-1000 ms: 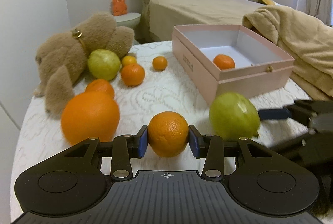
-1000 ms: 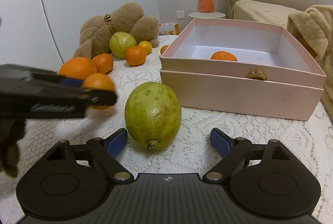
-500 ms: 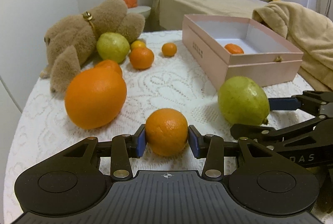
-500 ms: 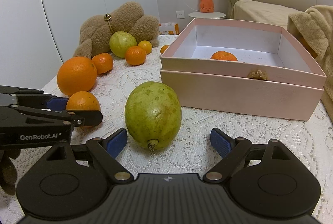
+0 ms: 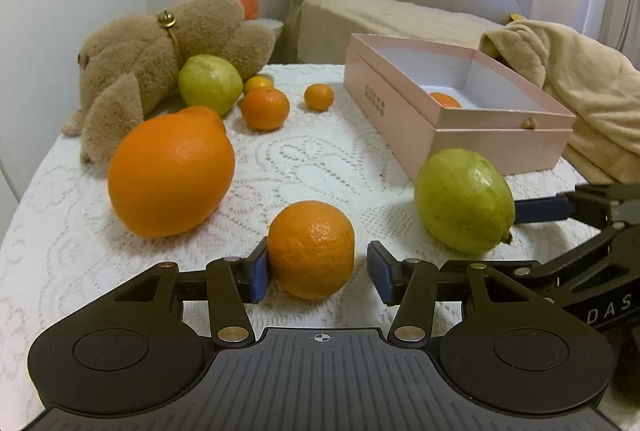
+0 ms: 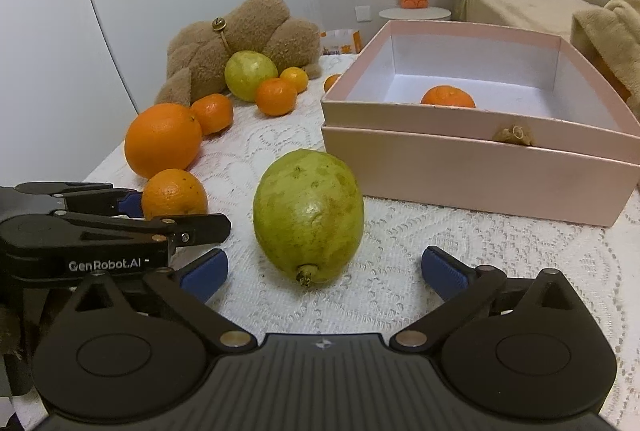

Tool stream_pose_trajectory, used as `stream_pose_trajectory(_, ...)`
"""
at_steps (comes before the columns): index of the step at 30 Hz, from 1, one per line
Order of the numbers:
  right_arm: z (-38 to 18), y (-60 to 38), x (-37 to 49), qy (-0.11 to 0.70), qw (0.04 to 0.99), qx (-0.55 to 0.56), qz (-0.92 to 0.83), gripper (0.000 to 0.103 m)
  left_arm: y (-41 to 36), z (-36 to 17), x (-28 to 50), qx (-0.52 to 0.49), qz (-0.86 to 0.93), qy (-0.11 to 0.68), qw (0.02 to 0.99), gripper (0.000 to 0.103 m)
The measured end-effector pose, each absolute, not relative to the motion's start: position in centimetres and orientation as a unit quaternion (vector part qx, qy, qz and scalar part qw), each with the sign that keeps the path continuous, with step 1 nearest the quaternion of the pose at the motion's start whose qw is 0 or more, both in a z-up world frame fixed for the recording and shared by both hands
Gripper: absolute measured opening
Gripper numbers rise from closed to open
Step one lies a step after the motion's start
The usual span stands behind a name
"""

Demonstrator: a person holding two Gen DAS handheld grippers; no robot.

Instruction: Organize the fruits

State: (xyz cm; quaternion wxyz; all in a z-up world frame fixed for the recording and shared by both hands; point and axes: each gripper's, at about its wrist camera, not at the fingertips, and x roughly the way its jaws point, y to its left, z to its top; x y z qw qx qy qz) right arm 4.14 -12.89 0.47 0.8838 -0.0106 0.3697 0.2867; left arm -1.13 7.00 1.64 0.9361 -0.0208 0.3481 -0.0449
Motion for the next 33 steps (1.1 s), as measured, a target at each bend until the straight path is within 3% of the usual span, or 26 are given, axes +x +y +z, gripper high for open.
stream_pose_trajectory(2,0.6,-12.6,4.1,0.372,0.882,-0.025,0.289,0.103,7.2,1.7,-1.6,-0.028,-0.037,0.345,0.937,0.045)
stream_pose_trajectory(6,1.4,-12.5,3.8,0.378,0.884,-0.022,0.272,0.096,8.3,1.8,-2.3,-0.064,-0.047,0.347,0.934,0.045)
stream_pose_trajectory(12,2.9,-11.4,3.7,0.357,0.897,-0.050,0.255,0.094,8.2,1.9,-3.0,-0.060,-0.047,0.349,0.934,0.045)
stream_pose_trajectory(18,2.6,-10.5,5.0,0.374,0.893,-0.059,0.244,0.081,8.2,1.9,-3.5,-0.063,-0.047,0.348,0.934,0.045)
stream_pose_trajectory(23,2.1,-9.8,4.6,0.385,0.885,-0.063,0.254,0.056,8.3,1.9,-3.5,-0.065,-0.047,0.346,0.935,0.045)
stream_pose_trajectory(33,3.1,-12.1,3.6,0.387,0.892,-0.045,0.228,0.055,7.9,1.9,-3.4,-0.057,-0.040,0.347,0.935,0.045)
